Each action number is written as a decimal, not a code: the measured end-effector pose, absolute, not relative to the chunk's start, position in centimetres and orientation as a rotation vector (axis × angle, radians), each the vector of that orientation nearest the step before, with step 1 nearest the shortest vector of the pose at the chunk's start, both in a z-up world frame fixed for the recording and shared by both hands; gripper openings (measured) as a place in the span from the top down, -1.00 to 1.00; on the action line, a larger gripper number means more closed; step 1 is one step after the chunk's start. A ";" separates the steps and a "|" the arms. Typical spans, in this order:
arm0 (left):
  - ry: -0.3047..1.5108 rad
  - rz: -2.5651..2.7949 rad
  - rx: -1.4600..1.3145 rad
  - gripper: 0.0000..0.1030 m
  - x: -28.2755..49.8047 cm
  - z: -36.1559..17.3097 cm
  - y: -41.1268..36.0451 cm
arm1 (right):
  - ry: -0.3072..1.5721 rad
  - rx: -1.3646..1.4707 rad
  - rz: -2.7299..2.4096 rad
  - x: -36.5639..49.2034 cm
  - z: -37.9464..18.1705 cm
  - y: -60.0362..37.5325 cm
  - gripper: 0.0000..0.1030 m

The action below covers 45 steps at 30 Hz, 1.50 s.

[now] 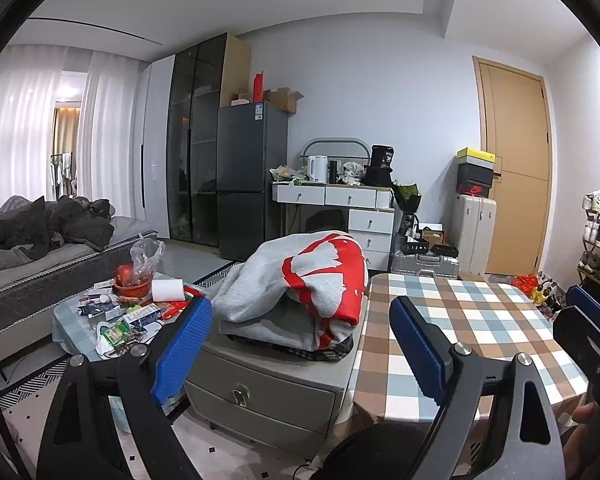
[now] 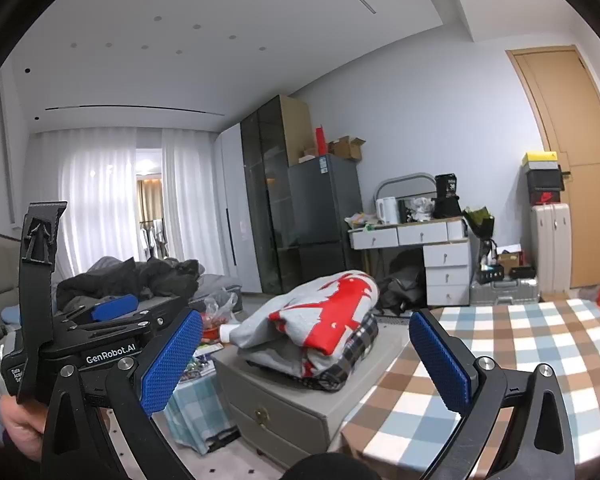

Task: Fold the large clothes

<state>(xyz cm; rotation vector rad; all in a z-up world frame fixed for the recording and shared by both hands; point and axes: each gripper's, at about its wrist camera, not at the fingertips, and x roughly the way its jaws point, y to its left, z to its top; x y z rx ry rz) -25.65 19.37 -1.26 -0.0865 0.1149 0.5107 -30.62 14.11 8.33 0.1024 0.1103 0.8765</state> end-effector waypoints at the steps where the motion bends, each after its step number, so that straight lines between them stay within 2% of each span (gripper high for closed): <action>1: 0.117 0.518 -0.082 -0.70 -25.7 -1.3 19.3 | 0.109 0.100 0.876 -30.7 8.3 14.1 -1.00; 45: 0.128 0.506 -0.082 -0.70 -25.4 -1.3 19.5 | 0.101 0.096 0.884 -31.6 8.0 14.5 -1.00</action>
